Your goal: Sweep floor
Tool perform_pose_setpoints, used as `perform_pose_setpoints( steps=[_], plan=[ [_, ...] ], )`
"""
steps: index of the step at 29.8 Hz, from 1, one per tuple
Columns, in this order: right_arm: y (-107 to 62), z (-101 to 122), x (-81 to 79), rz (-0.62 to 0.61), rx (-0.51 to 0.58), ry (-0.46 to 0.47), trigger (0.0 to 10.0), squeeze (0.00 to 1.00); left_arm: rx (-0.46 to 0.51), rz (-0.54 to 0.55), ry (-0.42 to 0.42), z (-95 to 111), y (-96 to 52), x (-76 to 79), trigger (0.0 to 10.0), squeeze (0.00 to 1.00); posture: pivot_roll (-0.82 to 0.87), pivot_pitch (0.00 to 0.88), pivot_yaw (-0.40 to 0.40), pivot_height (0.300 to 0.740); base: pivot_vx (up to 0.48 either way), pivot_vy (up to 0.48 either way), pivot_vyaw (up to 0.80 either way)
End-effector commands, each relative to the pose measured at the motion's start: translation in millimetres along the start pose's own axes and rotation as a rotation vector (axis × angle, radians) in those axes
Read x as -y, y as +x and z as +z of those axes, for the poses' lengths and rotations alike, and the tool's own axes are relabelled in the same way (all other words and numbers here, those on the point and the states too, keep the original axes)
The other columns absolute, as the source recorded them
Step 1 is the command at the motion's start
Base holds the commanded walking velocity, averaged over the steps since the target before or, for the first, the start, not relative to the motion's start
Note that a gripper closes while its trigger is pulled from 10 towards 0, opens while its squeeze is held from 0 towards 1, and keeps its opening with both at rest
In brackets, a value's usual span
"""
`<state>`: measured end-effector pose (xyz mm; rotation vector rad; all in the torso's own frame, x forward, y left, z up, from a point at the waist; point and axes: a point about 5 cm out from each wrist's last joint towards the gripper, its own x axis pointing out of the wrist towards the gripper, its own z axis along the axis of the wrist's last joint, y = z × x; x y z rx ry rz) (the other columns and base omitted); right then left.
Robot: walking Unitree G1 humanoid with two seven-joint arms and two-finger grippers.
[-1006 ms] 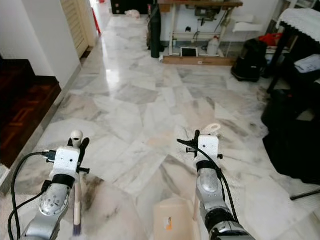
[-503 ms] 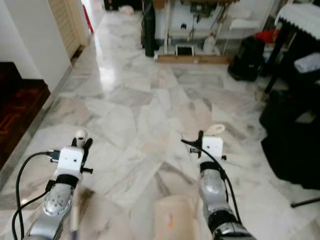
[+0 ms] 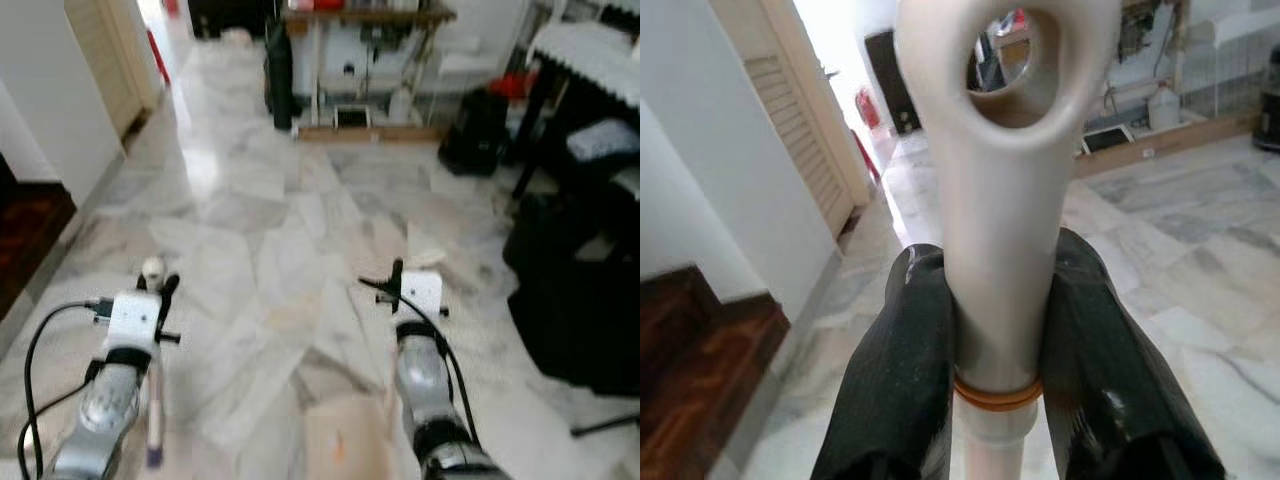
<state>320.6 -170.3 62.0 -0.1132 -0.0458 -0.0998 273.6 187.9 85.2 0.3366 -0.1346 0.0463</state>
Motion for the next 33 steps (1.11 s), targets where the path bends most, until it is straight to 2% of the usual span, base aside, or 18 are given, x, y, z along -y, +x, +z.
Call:
perform_pose_setpoints(
  steps=[1,29,33],
  plan=[
    [5.6,10.9,-6.3,0.005,0.048,0.025,10.0,0.00,0.044,0.011,0.022,8.4,4.0,-4.7,10.0,0.00,0.14,0.000,-0.019,0.740,0.334,0.000,0.00],
    [5.7,13.5,-7.0,0.007,0.065,0.027,10.0,0.00,0.057,0.018,0.010,13.1,5.3,-2.8,10.0,0.00,0.12,0.002,-0.015,0.740,0.333,0.000,0.00],
    [9.5,19.1,-7.4,0.003,0.083,0.033,10.0,0.00,0.058,0.020,0.010,13.4,6.3,-3.5,10.0,0.00,0.12,0.006,-0.015,0.740,0.332,0.000,0.00]
  ],
)
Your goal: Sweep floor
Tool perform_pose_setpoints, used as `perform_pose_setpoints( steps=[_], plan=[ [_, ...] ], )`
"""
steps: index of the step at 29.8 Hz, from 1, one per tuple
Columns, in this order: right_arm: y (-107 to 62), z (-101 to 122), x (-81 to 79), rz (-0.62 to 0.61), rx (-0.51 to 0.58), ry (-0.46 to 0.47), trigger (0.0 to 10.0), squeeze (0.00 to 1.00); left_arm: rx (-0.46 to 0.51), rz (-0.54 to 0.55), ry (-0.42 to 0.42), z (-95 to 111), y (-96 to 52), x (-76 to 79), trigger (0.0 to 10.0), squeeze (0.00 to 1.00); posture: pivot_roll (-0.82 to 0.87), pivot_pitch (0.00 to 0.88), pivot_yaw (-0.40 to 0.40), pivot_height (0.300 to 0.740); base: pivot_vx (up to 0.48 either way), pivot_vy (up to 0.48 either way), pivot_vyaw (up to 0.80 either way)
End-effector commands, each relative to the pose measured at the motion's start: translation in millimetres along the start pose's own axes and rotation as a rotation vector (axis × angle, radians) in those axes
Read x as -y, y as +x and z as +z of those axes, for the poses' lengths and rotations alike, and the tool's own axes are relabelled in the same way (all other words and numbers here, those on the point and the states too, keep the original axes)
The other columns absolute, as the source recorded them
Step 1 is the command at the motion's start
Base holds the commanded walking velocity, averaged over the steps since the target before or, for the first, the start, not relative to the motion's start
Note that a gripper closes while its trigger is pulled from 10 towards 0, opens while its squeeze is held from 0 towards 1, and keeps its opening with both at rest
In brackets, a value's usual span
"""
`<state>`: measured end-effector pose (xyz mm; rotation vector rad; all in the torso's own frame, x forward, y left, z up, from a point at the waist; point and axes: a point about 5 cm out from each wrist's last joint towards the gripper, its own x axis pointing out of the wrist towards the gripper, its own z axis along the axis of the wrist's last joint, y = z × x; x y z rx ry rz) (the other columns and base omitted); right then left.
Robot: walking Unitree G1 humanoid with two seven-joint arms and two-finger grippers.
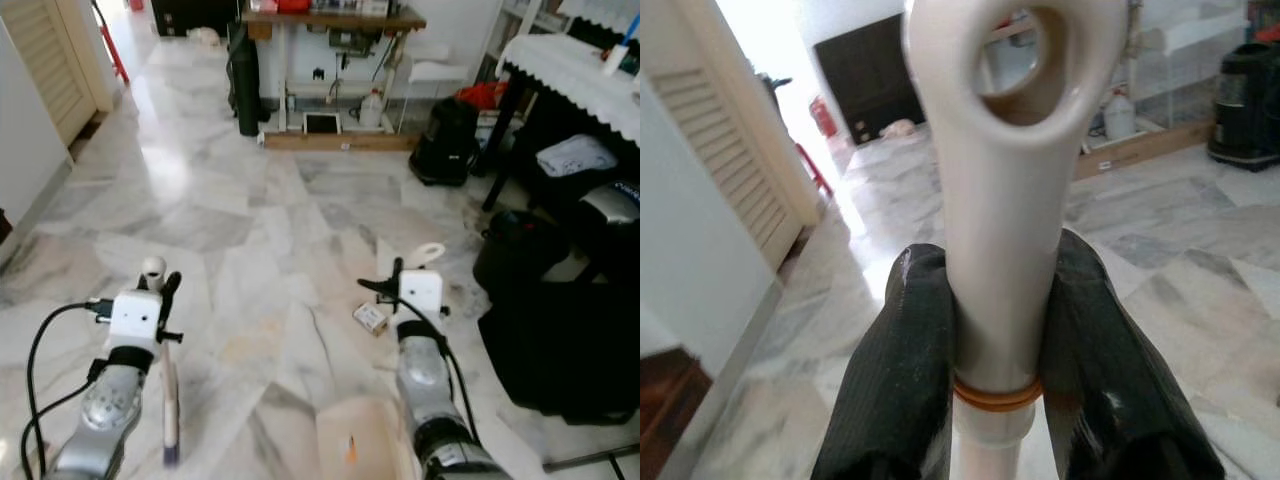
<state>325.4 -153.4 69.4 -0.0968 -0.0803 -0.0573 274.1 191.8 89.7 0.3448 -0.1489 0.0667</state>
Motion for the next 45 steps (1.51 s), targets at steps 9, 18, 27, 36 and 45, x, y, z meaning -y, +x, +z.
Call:
perform_pose_setpoints(
  steps=[9,18,27,36,45],
  plan=[
    [8.7,14.3,8.2,-0.038,0.063,0.015,10.0,0.00,0.047,0.001,0.001,11.1,6.2,0.7,10.0,0.00,0.12,0.010,-0.014,0.740,0.333,0.000,0.00],
    [7.3,13.1,8.5,-0.044,0.061,0.012,10.0,0.00,0.047,0.000,0.005,11.4,6.3,0.1,10.0,0.00,0.12,0.014,-0.009,0.740,0.335,0.000,0.00],
    [7.0,13.6,8.1,-0.049,0.066,0.013,10.0,0.00,0.045,-0.002,0.004,11.4,5.9,-0.2,10.0,0.00,0.12,0.009,-0.008,0.740,0.333,0.000,0.00],
    [6.4,13.5,16.4,-0.077,0.070,0.004,10.0,0.00,0.007,0.104,-0.124,8.1,7.6,-13.0,10.0,0.00,0.12,0.000,-0.018,0.740,0.334,0.000,0.00],
    [5.4,13.3,23.0,-0.102,0.073,0.002,10.0,0.00,0.003,0.098,-0.126,6.6,6.6,-13.5,10.0,0.00,0.12,0.000,-0.021,0.740,0.334,0.000,0.00]
  ],
)
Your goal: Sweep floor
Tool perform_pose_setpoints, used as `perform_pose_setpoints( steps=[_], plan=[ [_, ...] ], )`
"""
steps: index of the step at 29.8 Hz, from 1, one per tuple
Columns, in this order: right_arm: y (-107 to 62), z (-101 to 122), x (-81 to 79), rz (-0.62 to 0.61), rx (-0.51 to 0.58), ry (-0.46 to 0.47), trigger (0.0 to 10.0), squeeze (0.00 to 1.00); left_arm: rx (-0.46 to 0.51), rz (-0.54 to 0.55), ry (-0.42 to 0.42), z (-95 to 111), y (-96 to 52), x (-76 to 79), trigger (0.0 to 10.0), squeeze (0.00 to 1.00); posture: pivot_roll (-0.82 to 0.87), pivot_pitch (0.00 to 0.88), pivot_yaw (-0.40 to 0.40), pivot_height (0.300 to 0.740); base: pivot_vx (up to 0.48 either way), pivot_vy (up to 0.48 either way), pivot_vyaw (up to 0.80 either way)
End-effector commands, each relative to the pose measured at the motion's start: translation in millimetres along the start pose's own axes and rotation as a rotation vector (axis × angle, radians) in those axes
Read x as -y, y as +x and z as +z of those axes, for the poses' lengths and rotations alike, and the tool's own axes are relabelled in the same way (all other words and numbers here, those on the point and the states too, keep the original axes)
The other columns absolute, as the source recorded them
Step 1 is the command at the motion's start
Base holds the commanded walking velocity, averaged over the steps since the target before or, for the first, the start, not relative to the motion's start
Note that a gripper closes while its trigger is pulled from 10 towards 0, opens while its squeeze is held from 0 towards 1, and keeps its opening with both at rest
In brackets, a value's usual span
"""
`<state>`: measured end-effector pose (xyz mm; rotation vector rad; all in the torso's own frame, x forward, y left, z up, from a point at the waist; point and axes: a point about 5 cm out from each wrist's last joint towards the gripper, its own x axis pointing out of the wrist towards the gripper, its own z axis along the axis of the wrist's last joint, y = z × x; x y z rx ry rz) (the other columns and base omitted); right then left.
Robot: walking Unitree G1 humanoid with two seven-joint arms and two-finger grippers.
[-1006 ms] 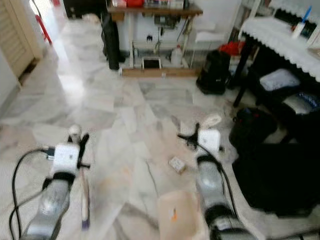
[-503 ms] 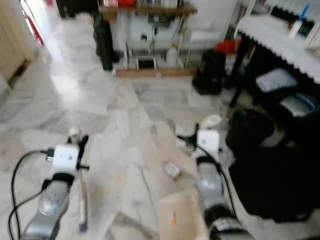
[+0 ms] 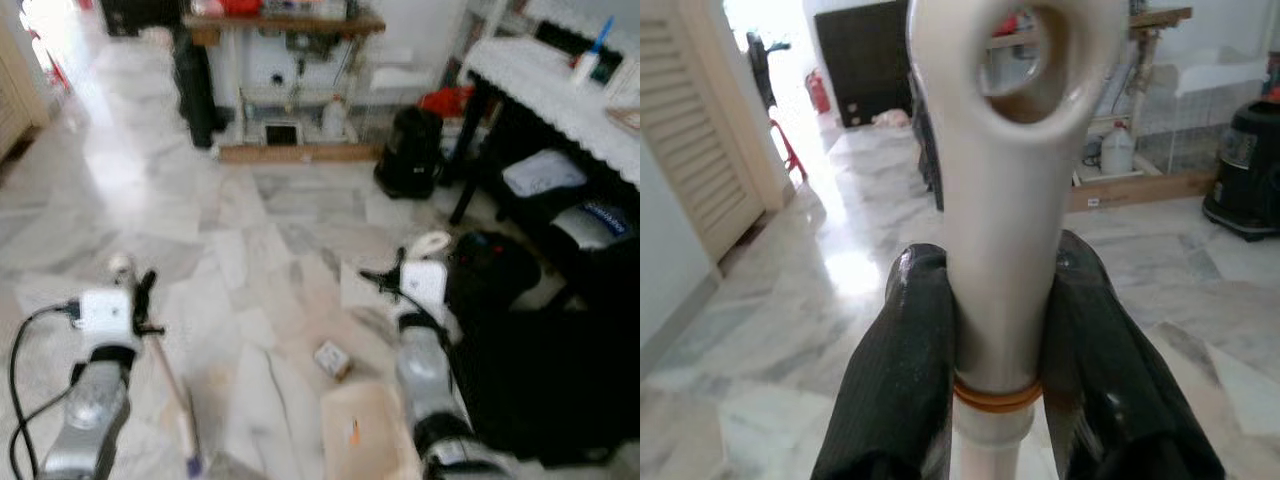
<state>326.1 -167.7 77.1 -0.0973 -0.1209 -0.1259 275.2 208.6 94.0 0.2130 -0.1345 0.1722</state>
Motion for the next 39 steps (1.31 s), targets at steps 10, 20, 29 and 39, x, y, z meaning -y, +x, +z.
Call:
perform_pose_setpoints(
  steps=[10,20,29,39],
  plan=[
    [6.7,9.2,2.6,-0.031,0.030,0.034,10.0,0.00,0.042,-0.028,-0.008,8.6,4.7,6.4,10.0,0.00,0.12,0.000,-0.016,0.740,0.334,0.000,0.00],
    [5.5,6.4,0.8,-0.017,0.012,0.037,10.0,0.00,0.052,-0.040,-0.012,11.0,6.9,10.3,10.0,0.00,0.12,0.000,-0.015,0.740,0.333,0.000,0.00],
    [7.0,8.4,-3.2,-0.003,0.013,0.053,10.0,0.00,0.056,-0.034,-0.011,11.8,7.2,9.8,10.0,0.00,0.12,0.000,-0.018,0.740,0.334,0.000,0.00],
    [5.9,6.1,-3.4,-0.001,-0.003,0.082,10.0,0.00,0.063,-0.036,-0.007,12.9,6.2,9.6,10.0,0.00,0.12,0.000,-0.018,0.740,0.334,0.000,-0.08]
  ],
)
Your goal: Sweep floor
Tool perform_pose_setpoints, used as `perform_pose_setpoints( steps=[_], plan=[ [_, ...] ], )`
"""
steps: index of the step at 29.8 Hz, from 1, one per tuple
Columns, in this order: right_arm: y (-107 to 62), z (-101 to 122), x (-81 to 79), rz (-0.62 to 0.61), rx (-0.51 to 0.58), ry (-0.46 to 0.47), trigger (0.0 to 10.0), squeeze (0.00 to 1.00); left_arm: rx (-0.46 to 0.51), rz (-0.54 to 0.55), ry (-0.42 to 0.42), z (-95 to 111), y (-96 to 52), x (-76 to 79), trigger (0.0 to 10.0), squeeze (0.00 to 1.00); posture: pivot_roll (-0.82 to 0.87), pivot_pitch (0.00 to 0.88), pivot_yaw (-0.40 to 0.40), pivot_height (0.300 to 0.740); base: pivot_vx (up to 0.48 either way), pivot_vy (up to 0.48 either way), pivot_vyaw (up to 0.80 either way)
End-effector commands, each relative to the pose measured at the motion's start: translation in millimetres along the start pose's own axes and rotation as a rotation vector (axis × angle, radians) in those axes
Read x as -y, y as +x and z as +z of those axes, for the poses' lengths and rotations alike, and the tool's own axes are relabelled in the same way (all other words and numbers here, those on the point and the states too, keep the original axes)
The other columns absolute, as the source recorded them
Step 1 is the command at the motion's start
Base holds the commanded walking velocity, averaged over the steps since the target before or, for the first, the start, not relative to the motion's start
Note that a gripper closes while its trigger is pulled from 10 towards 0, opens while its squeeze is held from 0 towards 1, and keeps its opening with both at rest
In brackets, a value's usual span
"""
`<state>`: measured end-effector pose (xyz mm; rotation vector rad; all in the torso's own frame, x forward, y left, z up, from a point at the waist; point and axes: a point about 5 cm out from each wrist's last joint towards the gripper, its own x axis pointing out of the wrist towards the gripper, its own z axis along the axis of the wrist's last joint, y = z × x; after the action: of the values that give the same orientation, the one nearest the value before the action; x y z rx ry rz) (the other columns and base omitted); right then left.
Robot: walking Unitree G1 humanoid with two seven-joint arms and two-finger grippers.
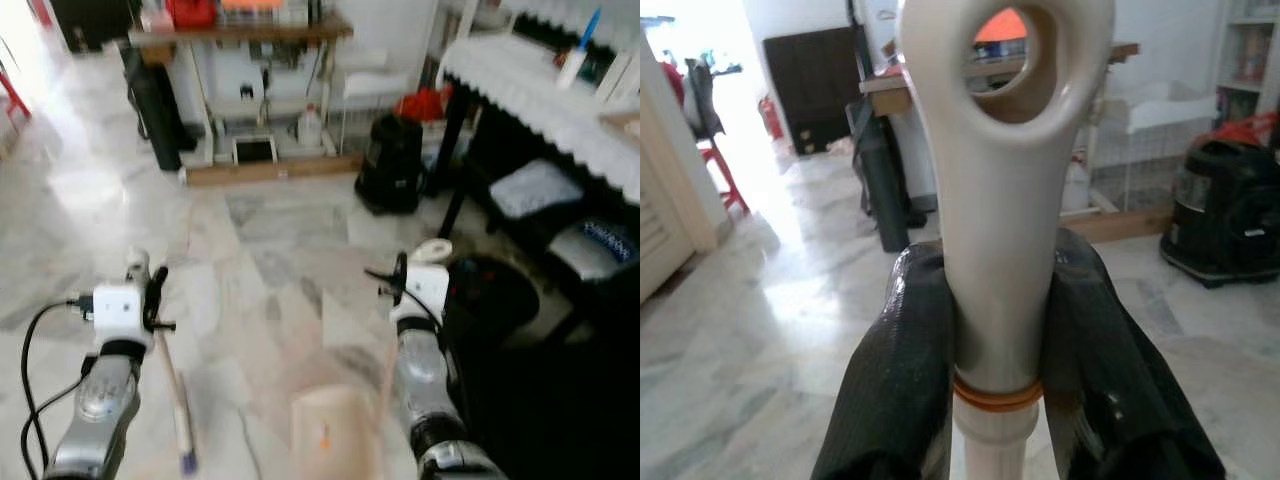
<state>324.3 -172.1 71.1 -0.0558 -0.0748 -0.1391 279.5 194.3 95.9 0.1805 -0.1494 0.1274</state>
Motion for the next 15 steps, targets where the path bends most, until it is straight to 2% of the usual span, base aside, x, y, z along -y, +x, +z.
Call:
perform_pose_setpoints(
  steps=[1,5,15],
  plan=[
    [7.2,12.6,-7.9,0.015,0.047,0.037,10.0,0.00,0.047,0.005,0.031,8.5,3.7,-4.5,10.0,0.00,0.12,0.000,-0.019,0.740,0.334,0.000,-0.80],
    [7.3,13.5,-7.3,0.014,0.056,0.025,10.0,0.00,0.049,0.006,0.031,8.8,3.8,-4.4,10.0,0.00,0.12,0.000,-0.019,0.740,0.334,0.000,-0.54],
    [6.4,13.0,-9.1,0.015,0.055,0.023,10.0,0.00,0.049,0.006,0.031,9.4,3.5,-5.1,10.0,0.00,0.12,0.000,-0.015,0.740,0.333,0.000,0.00]
  ],
)
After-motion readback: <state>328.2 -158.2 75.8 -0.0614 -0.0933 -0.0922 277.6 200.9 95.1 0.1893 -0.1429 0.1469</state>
